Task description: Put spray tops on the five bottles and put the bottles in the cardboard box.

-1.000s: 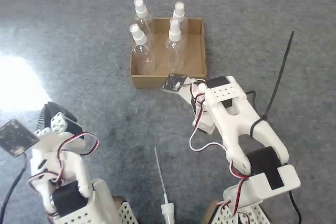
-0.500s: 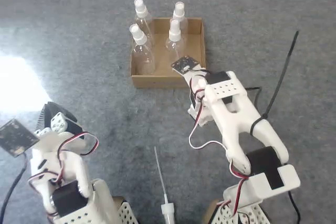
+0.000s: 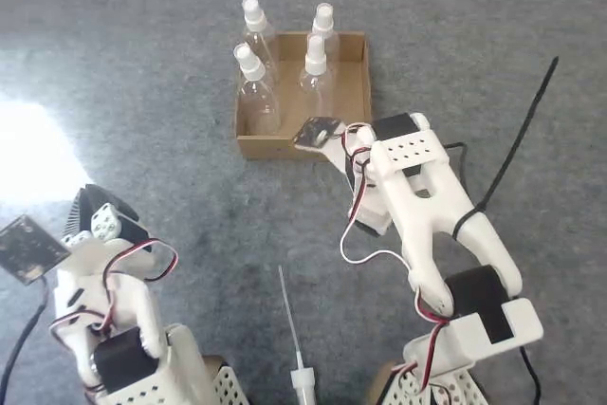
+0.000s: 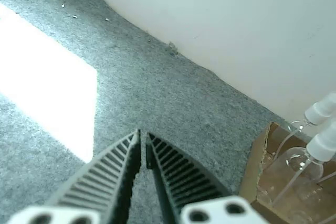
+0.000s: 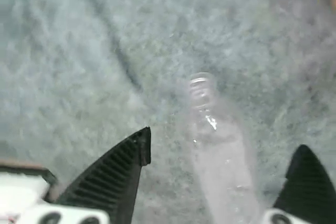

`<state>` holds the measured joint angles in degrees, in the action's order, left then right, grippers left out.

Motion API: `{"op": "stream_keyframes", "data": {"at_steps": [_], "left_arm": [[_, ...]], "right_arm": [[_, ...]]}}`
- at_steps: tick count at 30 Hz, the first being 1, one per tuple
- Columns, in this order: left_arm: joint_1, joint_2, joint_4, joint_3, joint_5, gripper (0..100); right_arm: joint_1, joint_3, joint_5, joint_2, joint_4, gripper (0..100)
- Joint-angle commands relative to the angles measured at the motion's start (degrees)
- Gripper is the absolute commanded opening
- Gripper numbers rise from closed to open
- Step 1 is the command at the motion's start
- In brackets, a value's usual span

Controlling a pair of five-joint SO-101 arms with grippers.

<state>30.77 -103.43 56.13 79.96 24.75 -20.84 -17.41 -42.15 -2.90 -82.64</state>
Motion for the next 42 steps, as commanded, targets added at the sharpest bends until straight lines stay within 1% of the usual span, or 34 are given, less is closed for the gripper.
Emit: {"op": "stream_keyframes", "data": {"at_steps": [1,3,7,16,23,33,42], "left_arm": [[-0.2,-1.1,-1.7,-0.2,-0.4,1],[-0.2,-1.1,-1.7,-0.2,-0.4,1],[-0.2,-1.1,-1.7,-0.2,-0.4,1],[-0.2,-1.1,-1.7,-0.2,-0.4,1],[-0.2,-1.1,-1.7,-0.2,-0.4,1],[-0.2,-1.1,-1.7,-0.2,-0.4,1],[-0.2,-1.1,-1.7,-0.2,-0.4,1]], "right_arm": [[0.7,-1.6,-12.0,3.1,-0.6,32.2],[0.8,-1.8,-13.6,3.1,-0.6,31.6],[1.7,-1.8,-14.0,3.1,-0.5,31.7],[3.9,-1.9,-18.3,2.7,0.2,31.7],[3.8,-2.0,-18.5,-3.3,2.2,31.4],[3.9,-2.5,-18.4,-3.8,5.3,31.4],[4.9,-3.6,-18.4,-3.8,5.6,31.4]]}}
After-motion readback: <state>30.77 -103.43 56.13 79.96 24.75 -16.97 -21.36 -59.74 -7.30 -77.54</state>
